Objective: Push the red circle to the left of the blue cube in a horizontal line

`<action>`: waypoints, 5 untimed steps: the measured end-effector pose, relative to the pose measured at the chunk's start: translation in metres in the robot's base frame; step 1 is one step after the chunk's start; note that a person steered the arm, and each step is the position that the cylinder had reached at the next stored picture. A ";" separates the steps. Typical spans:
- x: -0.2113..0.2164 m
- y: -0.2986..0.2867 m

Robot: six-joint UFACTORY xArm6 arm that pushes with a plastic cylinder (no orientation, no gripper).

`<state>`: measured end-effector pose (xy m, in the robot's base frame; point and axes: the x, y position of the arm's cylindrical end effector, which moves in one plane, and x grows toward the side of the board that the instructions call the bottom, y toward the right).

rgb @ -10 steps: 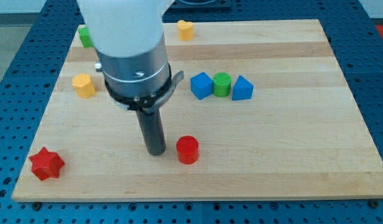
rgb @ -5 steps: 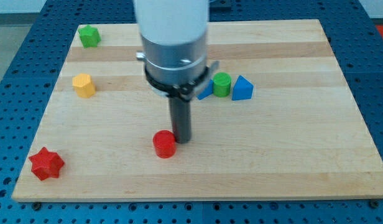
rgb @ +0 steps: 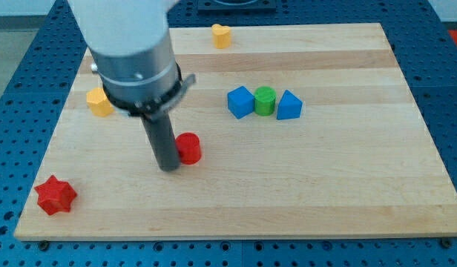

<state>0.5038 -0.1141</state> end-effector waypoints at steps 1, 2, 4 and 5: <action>-0.012 -0.003; 0.016 -0.003; 0.035 0.043; 0.004 0.056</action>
<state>0.5077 -0.0582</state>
